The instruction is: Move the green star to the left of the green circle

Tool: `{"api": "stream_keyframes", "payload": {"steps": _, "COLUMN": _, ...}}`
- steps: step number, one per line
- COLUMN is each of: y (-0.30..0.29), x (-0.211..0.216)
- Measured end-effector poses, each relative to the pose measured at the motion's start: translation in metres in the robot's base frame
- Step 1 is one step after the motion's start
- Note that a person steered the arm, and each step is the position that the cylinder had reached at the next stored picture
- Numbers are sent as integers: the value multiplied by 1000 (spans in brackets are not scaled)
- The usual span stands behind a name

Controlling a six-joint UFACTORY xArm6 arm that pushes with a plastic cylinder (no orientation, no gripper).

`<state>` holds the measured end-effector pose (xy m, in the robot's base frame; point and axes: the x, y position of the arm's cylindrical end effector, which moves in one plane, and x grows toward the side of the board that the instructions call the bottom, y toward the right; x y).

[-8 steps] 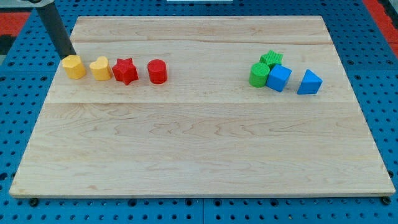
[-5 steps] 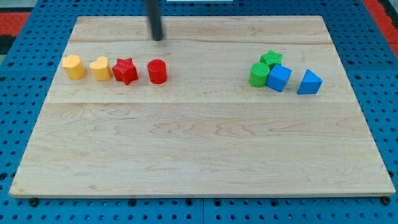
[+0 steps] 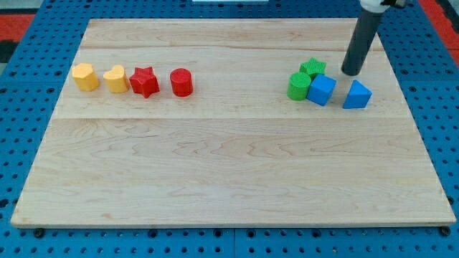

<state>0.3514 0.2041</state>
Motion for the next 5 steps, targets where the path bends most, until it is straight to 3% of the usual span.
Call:
{"api": "stream_keyframes", "payload": {"steps": 3, "y": -86, "x": -24}}
{"api": "stream_keyframes", "payload": {"steps": 5, "y": -100, "x": -10}}
